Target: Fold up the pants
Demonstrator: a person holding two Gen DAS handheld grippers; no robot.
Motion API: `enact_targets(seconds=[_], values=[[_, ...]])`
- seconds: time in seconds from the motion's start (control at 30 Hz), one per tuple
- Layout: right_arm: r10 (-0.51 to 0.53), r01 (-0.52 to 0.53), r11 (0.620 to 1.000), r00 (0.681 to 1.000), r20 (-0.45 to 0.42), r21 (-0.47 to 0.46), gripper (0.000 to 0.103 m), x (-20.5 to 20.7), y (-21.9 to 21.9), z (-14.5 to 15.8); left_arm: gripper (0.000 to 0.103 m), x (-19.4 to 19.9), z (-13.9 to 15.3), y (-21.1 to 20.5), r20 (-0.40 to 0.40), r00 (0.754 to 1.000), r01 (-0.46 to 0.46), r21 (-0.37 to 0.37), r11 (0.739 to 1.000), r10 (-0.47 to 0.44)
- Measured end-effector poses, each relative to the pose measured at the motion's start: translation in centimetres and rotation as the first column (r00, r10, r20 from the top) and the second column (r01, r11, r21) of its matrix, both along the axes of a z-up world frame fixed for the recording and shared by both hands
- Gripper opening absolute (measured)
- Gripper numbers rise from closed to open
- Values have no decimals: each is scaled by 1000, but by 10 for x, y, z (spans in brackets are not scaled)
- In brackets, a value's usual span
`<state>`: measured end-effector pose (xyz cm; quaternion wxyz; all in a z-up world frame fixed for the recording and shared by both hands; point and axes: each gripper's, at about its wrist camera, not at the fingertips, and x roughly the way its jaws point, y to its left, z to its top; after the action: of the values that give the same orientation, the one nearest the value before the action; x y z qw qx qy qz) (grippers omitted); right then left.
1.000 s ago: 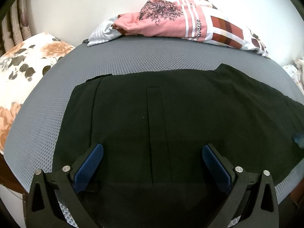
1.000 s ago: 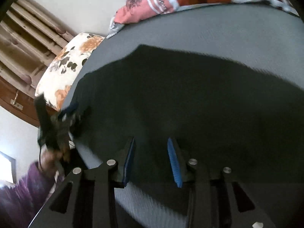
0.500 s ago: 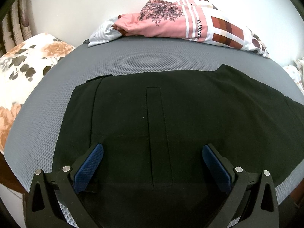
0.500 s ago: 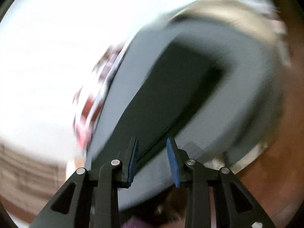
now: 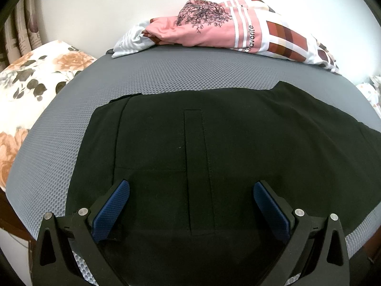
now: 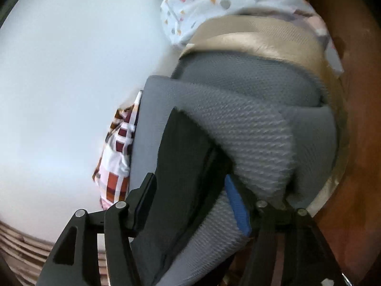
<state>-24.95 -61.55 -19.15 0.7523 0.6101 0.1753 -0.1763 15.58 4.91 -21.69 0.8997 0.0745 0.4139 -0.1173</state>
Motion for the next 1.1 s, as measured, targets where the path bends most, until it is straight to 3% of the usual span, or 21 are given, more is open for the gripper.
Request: enact_targets(seconds=[0.17, 0.2, 0.33, 0.47, 0.5, 0.53, 0.57, 0.6, 0.7, 0.87, 1.1], values=[[-7, 6, 1000, 996, 86, 8, 62, 12, 0, -4, 103, 0, 0, 0, 0, 1000, 2, -1, 1000, -2], [-21, 21, 1000, 997, 78, 8, 57, 12, -1, -5, 103, 0, 0, 0, 1, 1000, 1, 0, 1000, -1], [-49, 49, 998, 999, 7, -49, 60, 21, -1, 4, 103, 1, 0, -1, 1, 1000, -1, 0, 1000, 1], [17, -56, 978, 982, -188, -203, 60, 55, 6, 23, 103, 2, 1, -1, 3, 1000, -4, 4, 1000, 4], [30, -76, 974, 977, -213, -211, 57, 61, 6, 24, 103, 3, 1, -2, 3, 1000, -4, 4, 1000, 4], [36, -92, 970, 970, -241, -227, 41, 67, 6, 26, 103, 3, 1, -2, 3, 1000, -4, 4, 1000, 4], [65, -136, 964, 954, -293, -229, 17, 77, 4, 24, 103, 3, 1, -2, 3, 1000, -4, 4, 1000, 4], [70, -155, 959, 941, -330, -238, 14, 80, 4, 22, 103, 3, 1, -1, 4, 1000, -4, 4, 1000, 4], [71, -157, 958, 940, -334, -240, 14, 80, 4, 24, 103, 4, 2, -2, 3, 1000, -4, 3, 1000, 4], [68, -173, 928, 950, -306, -329, 13, 88, 32, 56, 103, 5, 2, -2, 3, 1000, -7, 2, 1000, 7], [219, -293, 858, 952, -216, -421, 13, 134, 107, 111, 103, 6, 3, -3, 5, 1000, -8, -2, 1000, 8]])
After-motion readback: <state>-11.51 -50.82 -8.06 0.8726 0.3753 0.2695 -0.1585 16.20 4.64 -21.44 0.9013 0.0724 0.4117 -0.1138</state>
